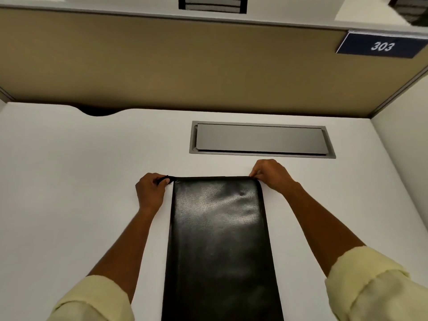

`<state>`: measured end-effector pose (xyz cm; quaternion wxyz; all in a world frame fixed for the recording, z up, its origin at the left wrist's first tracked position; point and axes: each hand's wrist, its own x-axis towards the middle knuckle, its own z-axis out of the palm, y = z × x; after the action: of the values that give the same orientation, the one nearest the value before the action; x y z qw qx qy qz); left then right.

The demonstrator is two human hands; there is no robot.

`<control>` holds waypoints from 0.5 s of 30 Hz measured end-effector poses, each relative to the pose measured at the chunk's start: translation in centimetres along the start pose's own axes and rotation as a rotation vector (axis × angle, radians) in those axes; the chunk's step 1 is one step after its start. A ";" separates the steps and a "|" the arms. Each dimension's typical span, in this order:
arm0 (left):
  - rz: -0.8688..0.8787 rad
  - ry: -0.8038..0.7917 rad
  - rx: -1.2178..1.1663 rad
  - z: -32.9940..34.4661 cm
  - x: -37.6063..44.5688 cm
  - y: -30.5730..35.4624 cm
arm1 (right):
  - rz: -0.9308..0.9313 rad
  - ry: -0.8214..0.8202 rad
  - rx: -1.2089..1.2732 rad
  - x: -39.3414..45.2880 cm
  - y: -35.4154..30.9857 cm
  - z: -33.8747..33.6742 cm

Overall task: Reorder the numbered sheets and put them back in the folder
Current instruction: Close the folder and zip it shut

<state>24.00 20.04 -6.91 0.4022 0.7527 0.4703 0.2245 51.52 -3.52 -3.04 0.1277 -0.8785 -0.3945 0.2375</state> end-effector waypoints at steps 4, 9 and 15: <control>-0.054 0.001 0.009 0.1 0.0 0.6 | 0.036 0.048 0.067 -1.1 1.4 0.4; -0.039 -0.087 0.225 0.1 0.3 2.0 | 0.060 0.122 0.123 -2.1 1.5 0.9; 0.344 -0.183 0.416 2.1 -0.5 5.9 | 0.083 0.189 0.200 -2.8 1.4 1.7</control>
<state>28.42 17.43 -3.25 0.2360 0.9050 0.3332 0.1194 49.90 -6.48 -4.12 0.2414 -0.8954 -0.3182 0.1969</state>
